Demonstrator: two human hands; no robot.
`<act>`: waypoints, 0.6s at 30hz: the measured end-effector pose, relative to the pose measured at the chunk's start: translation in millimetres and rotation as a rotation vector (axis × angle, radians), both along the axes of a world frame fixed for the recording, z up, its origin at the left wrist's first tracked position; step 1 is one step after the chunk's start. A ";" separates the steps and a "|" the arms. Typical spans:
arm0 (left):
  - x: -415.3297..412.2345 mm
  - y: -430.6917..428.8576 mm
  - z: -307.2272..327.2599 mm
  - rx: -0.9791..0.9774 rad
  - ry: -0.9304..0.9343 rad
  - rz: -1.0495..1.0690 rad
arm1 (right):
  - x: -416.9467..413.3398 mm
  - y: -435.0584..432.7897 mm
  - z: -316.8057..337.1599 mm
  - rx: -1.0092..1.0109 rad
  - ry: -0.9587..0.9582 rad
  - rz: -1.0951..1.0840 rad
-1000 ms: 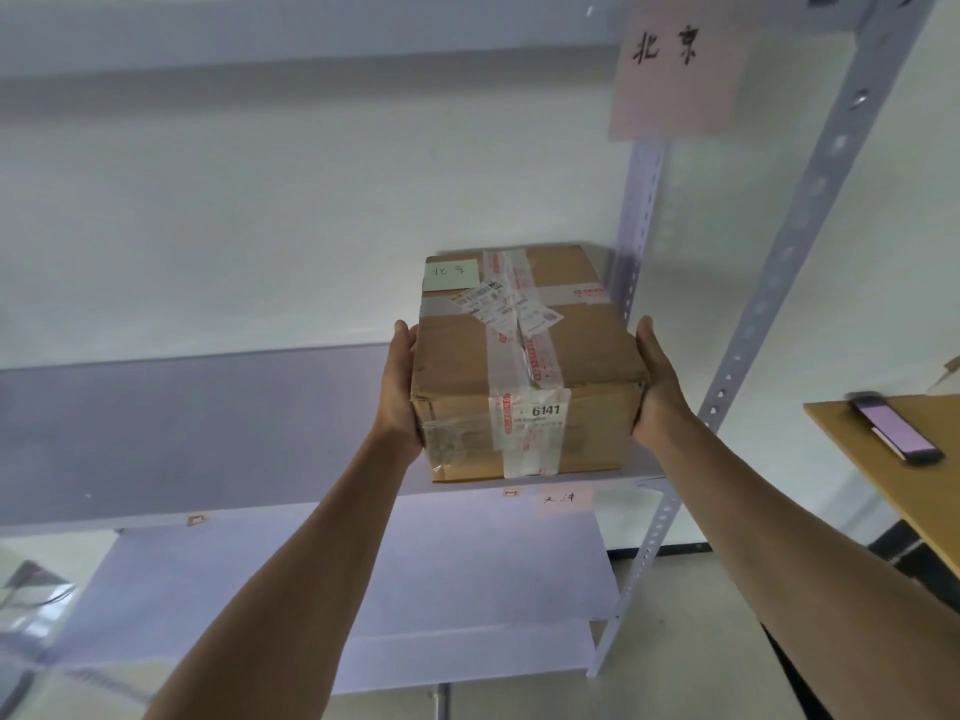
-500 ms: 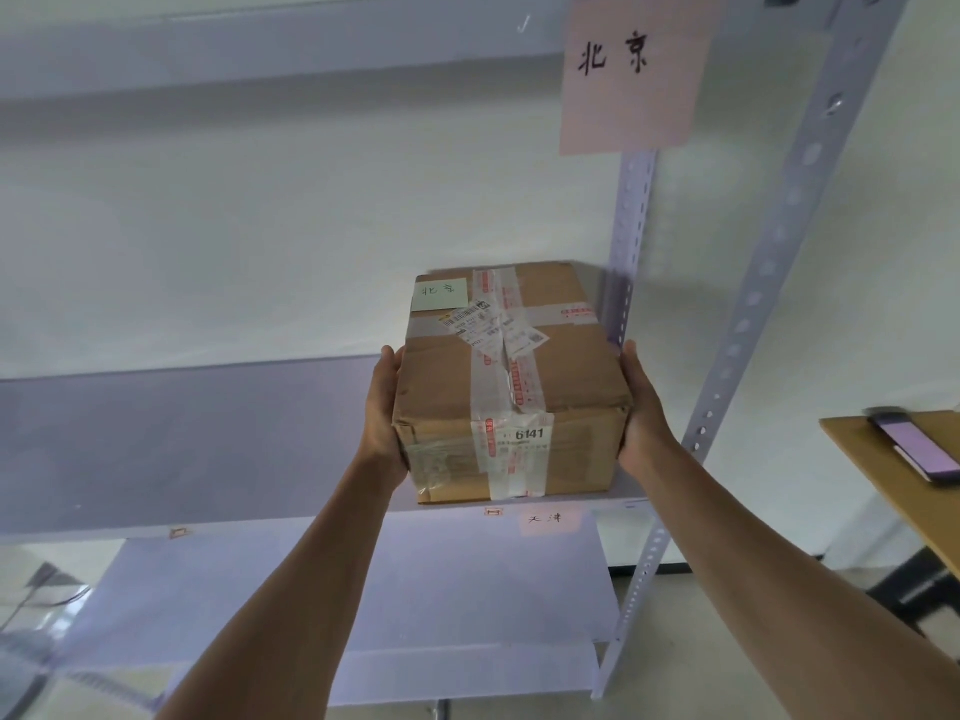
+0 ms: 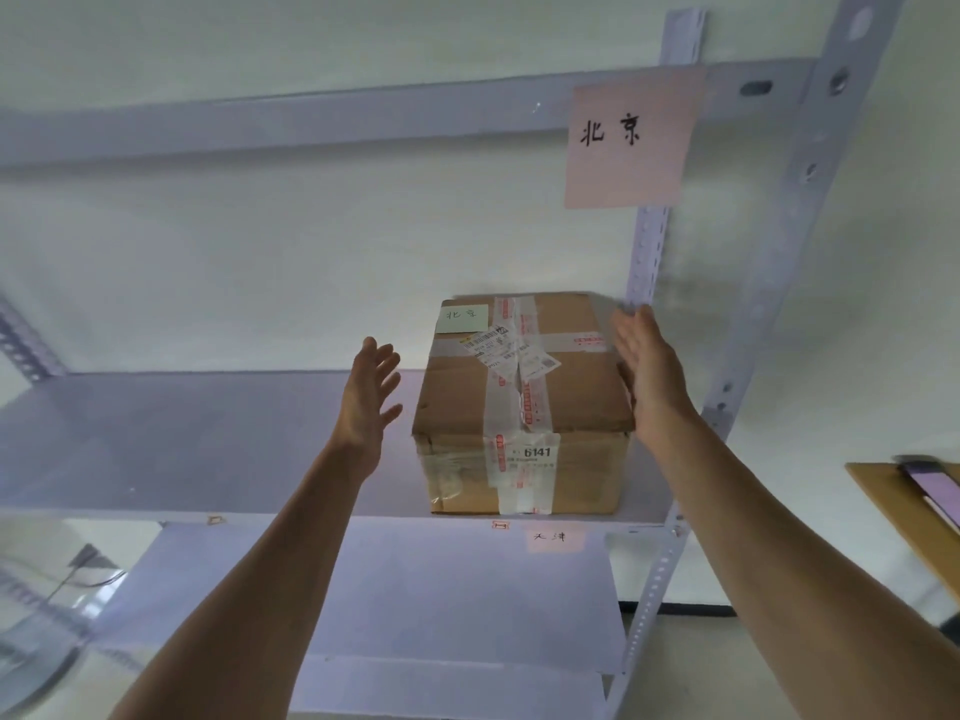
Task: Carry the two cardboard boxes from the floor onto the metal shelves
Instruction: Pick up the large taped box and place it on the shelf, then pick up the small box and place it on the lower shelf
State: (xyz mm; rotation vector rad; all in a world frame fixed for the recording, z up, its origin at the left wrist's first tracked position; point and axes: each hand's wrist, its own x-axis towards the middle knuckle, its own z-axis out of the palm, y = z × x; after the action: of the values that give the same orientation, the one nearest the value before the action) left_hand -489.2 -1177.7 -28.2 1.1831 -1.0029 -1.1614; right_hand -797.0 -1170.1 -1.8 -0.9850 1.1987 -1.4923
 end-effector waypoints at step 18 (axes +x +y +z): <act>87.4 173.0 53.8 -0.050 -0.017 0.349 | 183.1 56.9 53.3 -0.138 0.111 0.562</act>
State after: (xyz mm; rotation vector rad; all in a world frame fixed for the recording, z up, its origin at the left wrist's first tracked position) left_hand -401.7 -1004.7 25.6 1.2704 -0.7939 -0.8476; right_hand -613.8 -1113.3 51.5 -1.3779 0.8029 -1.0891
